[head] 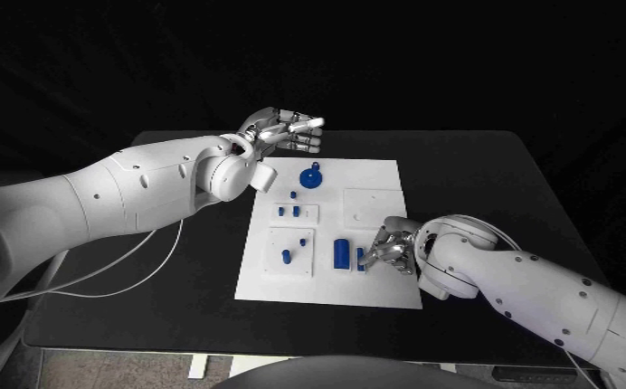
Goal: Assemble the parts on the task board
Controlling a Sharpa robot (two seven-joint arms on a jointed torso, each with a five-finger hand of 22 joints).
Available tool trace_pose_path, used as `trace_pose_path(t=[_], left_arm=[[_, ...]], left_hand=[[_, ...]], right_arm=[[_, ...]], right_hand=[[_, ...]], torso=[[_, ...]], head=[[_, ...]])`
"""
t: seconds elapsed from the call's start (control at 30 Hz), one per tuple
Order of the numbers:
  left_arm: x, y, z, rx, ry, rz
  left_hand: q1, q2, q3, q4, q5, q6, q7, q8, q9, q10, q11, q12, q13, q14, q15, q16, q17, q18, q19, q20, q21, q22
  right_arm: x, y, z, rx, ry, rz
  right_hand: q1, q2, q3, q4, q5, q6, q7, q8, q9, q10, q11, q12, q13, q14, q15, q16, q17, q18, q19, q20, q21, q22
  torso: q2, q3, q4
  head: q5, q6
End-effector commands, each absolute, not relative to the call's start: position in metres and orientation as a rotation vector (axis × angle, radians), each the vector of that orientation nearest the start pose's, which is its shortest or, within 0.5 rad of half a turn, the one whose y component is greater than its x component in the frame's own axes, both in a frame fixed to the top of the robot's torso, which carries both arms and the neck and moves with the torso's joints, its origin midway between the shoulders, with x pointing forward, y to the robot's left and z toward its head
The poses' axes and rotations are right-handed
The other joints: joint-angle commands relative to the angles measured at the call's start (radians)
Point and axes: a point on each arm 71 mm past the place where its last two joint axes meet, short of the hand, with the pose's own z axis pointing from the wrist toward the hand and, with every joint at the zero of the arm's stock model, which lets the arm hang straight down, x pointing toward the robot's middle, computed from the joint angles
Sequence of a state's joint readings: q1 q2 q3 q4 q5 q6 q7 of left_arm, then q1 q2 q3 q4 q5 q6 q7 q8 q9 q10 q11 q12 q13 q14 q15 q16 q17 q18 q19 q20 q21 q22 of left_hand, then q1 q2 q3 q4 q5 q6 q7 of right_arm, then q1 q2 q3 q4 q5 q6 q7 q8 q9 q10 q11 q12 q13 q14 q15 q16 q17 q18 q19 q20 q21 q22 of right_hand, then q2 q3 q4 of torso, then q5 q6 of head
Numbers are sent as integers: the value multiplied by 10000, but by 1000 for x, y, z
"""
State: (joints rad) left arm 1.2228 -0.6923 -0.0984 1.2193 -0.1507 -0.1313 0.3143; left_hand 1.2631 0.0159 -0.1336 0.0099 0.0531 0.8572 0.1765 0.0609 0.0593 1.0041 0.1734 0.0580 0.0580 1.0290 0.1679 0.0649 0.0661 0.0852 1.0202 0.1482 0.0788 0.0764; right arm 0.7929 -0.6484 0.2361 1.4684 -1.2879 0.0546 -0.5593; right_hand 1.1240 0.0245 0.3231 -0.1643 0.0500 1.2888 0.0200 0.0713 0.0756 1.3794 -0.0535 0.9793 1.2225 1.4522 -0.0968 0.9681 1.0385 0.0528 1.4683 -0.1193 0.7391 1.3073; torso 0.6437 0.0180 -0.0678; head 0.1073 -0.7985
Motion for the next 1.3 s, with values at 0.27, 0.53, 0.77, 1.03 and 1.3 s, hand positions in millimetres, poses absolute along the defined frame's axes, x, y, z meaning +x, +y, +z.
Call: trace_pose_path(t=[0.27,0.53,0.77,1.03,1.3], left_arm=[[534,210,-208,-9494,16119,-14672],[535,211,-208,-9498,16089,-14641],[538,213,-209,-9807,15940,-14615],[545,222,-211,-10356,15606,-14498],[556,237,-212,-10787,14914,-14158]], left_hand=[[-2,68,-54,12,-19,-65,2,-15,-15,-59,-7,66,11,-87,6,-44,12,118,-26,56,44,13],[-2,68,-54,12,-19,-65,2,-15,-15,-59,-7,66,11,-87,6,-44,12,118,-26,56,44,13],[-11,51,-68,3,-20,-53,1,-13,-15,-56,-9,67,12,-77,3,-42,14,119,-29,56,44,13],[26,70,-49,-7,-20,114,-21,6,-4,10,-36,76,13,-42,-14,-36,17,118,-11,46,52,15],[249,348,-41,-141,-3,1420,-540,70,40,666,-513,84,10,60,-290,-38,17,41,-54,1,31,3]], right_arm=[[429,-145,-321,2821,23516,5540],[430,-156,-318,3950,23186,6332],[445,-167,-294,5258,21806,7889],[492,-198,-256,7504,18911,10375],[537,-232,-243,9568,16436,11982]], right_hand=[[-567,-203,-552,398,-18,-1,12,-69,-20,13,-10,-56,17,31,-38,-74,7,-167,263,-61,-29,895],[-454,-1106,-969,2026,51,-218,133,-62,14,-186,96,-446,-265,-18,28,-543,-328,-106,187,14,-694,737],[-298,-117,-4442,2084,2470,-879,282,-80,349,-590,182,-1102,-916,-133,70,-1457,-878,29,84,69,-2504,198],[342,518,-4858,1466,2583,-1134,397,-82,388,-1552,342,-2916,-2697,-551,210,-2914,-1642,61,-342,211,-5662,-1203],[1367,734,-3371,283,1975,-2139,984,-108,-93,-2261,1004,-6468,-7818,-2431,1177,-6111,-4839,155,-2782,1200,-6763,-5304]], torso=[[-9,-4,-6],[-24,-19,-9],[-131,-19,-78],[-482,-103,-204],[-928,-225,-256]], head=[[-15,39],[-76,167],[-147,409],[-276,917],[-356,1466]])
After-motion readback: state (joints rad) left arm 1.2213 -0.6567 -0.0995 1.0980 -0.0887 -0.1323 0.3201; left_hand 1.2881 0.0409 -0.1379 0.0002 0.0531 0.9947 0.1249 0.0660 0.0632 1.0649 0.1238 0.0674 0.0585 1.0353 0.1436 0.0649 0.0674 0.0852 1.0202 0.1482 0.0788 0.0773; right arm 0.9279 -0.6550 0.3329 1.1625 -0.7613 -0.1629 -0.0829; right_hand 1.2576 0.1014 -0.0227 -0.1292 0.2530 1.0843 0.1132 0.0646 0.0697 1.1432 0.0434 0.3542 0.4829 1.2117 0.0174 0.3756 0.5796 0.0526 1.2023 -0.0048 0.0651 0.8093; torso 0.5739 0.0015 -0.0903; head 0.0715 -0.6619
